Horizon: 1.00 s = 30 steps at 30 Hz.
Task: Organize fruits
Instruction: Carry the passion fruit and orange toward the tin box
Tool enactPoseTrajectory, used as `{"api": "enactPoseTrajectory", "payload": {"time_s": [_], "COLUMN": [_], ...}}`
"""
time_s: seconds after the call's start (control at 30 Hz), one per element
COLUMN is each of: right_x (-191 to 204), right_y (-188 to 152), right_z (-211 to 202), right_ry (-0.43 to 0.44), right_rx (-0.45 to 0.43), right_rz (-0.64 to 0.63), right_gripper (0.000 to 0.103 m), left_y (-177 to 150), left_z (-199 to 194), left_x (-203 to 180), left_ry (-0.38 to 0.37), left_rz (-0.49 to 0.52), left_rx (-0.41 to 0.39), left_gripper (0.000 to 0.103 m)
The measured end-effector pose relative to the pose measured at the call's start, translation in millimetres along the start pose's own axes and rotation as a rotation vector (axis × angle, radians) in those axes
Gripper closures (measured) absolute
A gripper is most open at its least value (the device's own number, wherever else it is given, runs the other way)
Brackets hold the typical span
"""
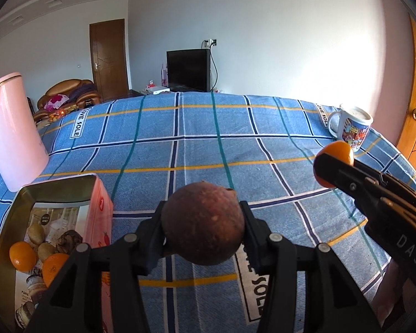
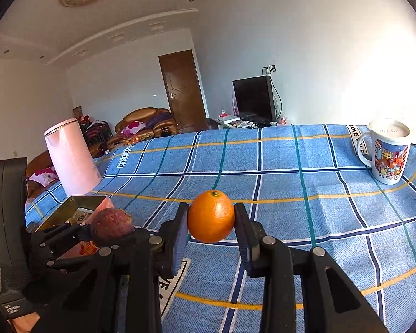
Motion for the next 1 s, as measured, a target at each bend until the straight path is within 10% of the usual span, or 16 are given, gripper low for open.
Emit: {"api": "enactPoseTrajectory", "payload": {"time_s": [1.0], "right_x": [17.6], "right_y": [9.2], "right_z": [-33.5], "right_ry": [-0.050], "right_rx": [-0.147], "right_rz": [-0.127], "right_gripper": [0.068], "left_y": [8.1], "left_z": [-40.7], "left_x": [3.3], "left_ry": [0.021], "left_rz": [0.011], "left_rx": [-0.185], "left_gripper": [0.052]}}
Point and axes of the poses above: each gripper's, at about its wrist camera, not at the fingertips, and z roughly the way its jaws point, x to its left, y to its top, the point moved 10 cm from there along z, roughly the way its jaws point, and after that the axes turned 6 degrees about -z, right-handed, at the moved point
